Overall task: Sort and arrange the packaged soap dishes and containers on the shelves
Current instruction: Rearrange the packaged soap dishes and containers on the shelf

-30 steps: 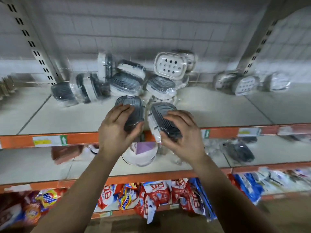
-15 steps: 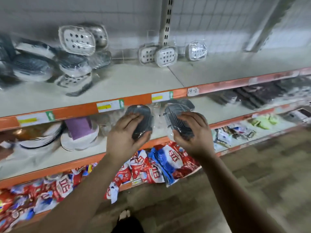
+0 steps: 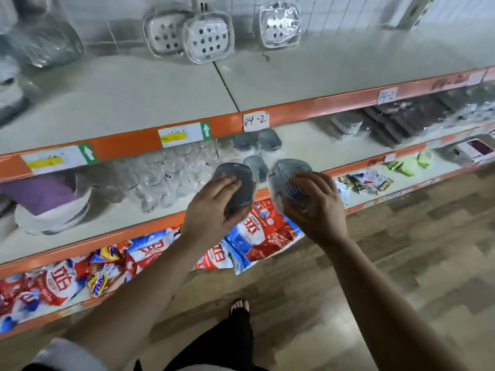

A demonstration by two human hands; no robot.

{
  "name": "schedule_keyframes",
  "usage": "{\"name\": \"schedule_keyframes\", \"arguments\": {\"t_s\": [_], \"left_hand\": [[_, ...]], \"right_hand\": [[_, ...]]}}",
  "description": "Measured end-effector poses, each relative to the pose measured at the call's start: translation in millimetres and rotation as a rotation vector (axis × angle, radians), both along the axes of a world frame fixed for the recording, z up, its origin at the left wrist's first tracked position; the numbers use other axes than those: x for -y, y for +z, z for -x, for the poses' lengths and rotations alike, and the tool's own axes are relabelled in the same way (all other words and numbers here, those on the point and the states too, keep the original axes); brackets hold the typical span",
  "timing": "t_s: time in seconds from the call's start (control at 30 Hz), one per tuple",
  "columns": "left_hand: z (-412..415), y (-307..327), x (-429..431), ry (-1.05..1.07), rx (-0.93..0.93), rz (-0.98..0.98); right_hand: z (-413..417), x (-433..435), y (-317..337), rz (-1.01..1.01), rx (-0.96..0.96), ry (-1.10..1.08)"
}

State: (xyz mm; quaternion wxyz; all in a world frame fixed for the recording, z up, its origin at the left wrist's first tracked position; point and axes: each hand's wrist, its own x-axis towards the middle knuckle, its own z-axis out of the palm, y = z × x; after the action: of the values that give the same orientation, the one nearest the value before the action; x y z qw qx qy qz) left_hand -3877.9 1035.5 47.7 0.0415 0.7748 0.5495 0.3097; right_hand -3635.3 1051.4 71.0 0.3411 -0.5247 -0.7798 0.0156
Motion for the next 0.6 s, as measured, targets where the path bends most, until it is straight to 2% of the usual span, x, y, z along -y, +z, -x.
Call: {"name": "schedule_keyframes", "arguments": {"t_s": [0.33,0.6], "left_hand": [[-66,-44,-56,0.073,-0.056,0.060],[-121,-93,-88,0.285,-0.053,0.107]], "right_hand": [[-76,-71,-46,0.106,-0.028,0.007],[-127,-140,-111,0.224,-0.041,0.098]]}}
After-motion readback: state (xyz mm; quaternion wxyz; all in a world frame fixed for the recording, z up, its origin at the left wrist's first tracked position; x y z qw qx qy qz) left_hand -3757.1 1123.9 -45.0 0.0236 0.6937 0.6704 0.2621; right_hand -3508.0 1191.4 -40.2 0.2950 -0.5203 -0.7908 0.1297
